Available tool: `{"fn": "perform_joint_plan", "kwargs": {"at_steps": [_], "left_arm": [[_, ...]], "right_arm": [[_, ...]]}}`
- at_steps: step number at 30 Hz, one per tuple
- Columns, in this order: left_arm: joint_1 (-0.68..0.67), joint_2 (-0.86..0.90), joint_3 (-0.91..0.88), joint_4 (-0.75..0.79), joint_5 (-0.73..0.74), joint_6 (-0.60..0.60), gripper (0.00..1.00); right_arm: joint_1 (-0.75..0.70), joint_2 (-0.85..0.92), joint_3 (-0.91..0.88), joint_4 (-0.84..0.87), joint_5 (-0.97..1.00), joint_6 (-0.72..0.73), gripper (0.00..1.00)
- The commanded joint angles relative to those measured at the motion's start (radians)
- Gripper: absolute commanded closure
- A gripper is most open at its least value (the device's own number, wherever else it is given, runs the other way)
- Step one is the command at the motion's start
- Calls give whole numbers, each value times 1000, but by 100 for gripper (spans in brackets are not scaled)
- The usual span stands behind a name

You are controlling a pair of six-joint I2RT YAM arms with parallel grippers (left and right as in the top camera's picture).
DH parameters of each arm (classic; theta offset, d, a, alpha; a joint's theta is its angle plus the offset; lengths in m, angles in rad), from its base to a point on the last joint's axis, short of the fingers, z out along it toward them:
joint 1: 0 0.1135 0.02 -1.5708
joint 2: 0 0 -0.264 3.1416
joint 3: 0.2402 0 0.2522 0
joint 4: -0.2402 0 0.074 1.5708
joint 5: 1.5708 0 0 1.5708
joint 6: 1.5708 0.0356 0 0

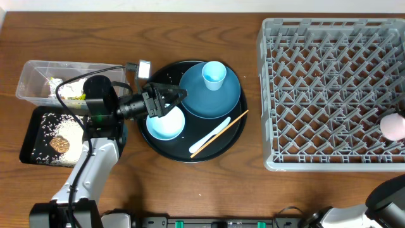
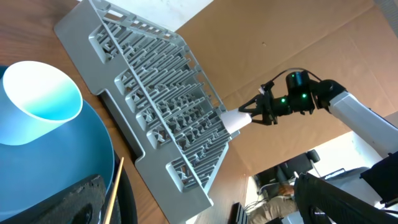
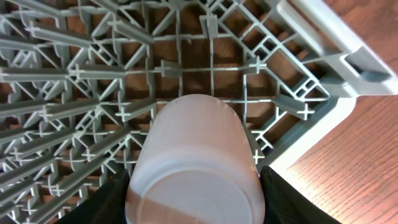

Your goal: Sort waste into correct bins and load items into the dishwasher rack

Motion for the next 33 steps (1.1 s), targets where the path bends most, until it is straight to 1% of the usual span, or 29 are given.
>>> {"fn": "perform_joint_plan", "kwargs": {"at_steps": [1,13,27,33], "left_arm": [[3,2,-1,4,-5,17,2],[3,2,-1,4,-5,17,2],[3,2,-1,4,-5,17,2],[3,2,-1,4,-5,17,2]], "right_arm": [[-10,7,23,-7,18,8,99],[-27,8,16,7,43,2,99],[-10,26,-80,85,17,5,99],[-10,28,-81,90,17,5,99]]}}
